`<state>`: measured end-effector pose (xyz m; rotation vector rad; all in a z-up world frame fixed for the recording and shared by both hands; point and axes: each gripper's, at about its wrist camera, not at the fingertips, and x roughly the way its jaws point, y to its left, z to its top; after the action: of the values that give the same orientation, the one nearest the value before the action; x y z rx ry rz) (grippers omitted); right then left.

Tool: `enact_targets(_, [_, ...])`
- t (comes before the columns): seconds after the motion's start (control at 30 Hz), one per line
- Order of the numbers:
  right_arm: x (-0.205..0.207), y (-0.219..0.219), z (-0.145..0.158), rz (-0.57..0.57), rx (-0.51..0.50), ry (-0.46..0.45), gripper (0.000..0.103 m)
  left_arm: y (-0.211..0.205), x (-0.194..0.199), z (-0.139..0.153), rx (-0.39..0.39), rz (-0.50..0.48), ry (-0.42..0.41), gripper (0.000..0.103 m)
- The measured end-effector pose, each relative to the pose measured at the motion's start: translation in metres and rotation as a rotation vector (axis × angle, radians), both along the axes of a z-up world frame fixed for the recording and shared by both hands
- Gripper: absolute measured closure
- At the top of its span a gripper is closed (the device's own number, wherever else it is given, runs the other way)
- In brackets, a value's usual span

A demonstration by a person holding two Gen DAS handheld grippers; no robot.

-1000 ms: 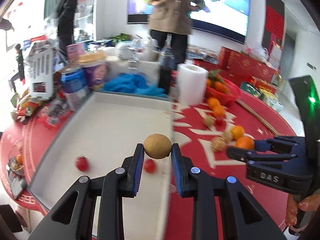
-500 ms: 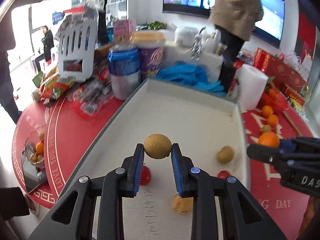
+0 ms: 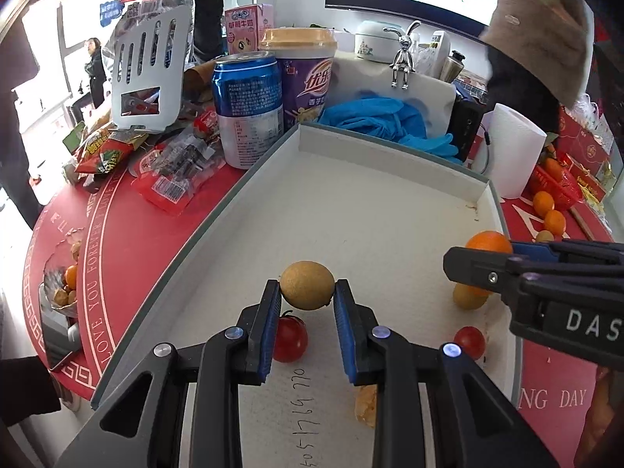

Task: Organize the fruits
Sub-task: 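Carry the kiwi and orange over the white tray and open both grippers, then grasp a dried husked fruit with the left gripper while the right gripper returns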

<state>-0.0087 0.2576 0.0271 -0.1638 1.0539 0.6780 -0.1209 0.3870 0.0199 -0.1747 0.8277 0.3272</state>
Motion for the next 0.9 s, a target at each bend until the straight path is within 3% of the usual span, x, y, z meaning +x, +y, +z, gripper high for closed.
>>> enact_targets(0.17, [0.001, 0.0, 0.002, 0.008, 0.007, -0.013, 0.061, -0.002, 0.0, -0.002, 0.008, 0.006, 0.003, 0.067])
enact_targets(0.23, [0.0, -0.003, 0.006, 0.004, 0.007, -0.022, 0.053, -0.002, 0.0, -0.002, 0.01, 0.01, 0.006, 0.055])
enact_targets(0.3, [-0.001, -0.006, 0.011, 0.001, 0.015, -0.035, 0.052, -0.003, -0.001, 0.0, 0.022, 0.023, -0.002, 0.03])
enact_targets(0.37, [-0.002, -0.01, 0.016, -0.003, 0.019, -0.048, 0.047, -0.004, -0.003, 0.004, 0.032, 0.032, -0.019, 0.021])
enact_targets(0.4, [-0.002, -0.013, 0.018, -0.006, 0.02, -0.051, 0.038, -0.006, -0.004, 0.006, 0.042, 0.033, -0.025, 0.021])
enact_targets(0.43, [-0.002, -0.017, 0.02, -0.013, 0.028, -0.056, 0.011, -0.007, -0.004, 0.006, 0.044, 0.031, -0.02, 0.021])
enact_targets(0.47, [-0.003, -0.021, 0.023, -0.023, 0.043, -0.062, 0.0, -0.007, -0.004, 0.006, 0.042, 0.028, -0.015, 0.021])
enact_targets(0.7, [-0.006, -0.074, 0.029, -0.116, 0.048, -0.091, 0.0, -0.031, -0.006, 0.019, 0.059, -0.029, -0.022, 0.021])
enact_targets(0.9, [-0.008, -0.157, 0.011, -0.297, 0.014, -0.087, 0.0, -0.075, -0.004, 0.034, 0.08, -0.156, -0.034, 0.021])
